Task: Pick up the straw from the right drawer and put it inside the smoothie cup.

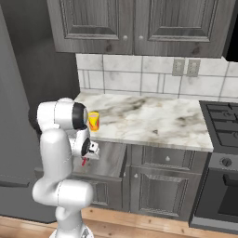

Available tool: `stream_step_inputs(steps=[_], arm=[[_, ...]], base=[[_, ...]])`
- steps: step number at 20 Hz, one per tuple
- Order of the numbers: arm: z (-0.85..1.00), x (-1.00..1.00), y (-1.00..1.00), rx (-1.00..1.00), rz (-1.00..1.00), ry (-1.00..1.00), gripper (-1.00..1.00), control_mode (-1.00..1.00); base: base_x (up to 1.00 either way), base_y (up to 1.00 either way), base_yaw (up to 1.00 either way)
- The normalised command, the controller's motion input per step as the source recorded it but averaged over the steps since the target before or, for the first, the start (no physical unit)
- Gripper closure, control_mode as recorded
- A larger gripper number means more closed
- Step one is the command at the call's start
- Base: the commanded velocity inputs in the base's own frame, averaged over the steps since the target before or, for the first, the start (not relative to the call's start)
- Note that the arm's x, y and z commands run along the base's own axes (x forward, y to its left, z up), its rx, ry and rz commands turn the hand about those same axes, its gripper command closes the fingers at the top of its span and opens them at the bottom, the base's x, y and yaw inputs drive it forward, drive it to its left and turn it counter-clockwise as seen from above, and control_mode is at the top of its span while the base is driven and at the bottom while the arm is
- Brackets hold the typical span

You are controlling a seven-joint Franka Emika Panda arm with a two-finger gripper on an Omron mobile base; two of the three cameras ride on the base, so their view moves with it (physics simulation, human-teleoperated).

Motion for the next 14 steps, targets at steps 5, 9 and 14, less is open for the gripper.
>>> stream_step_inputs(steps=[5,9,14], arm=[[0.54,-0.30,-0.03,0.00,0.01,0.15,1.00,-1.00],[0.23,-0.64,-0.07,0.00,0.02,0.29,1.00,-1.00],[0.61,-0.48,0.00,0.00,0.01,0.21,1.00,-1.00]], base=[[0.00,0.00,0.00],[0.00,0.00,0.00],[0.00,0.00,0.00]])
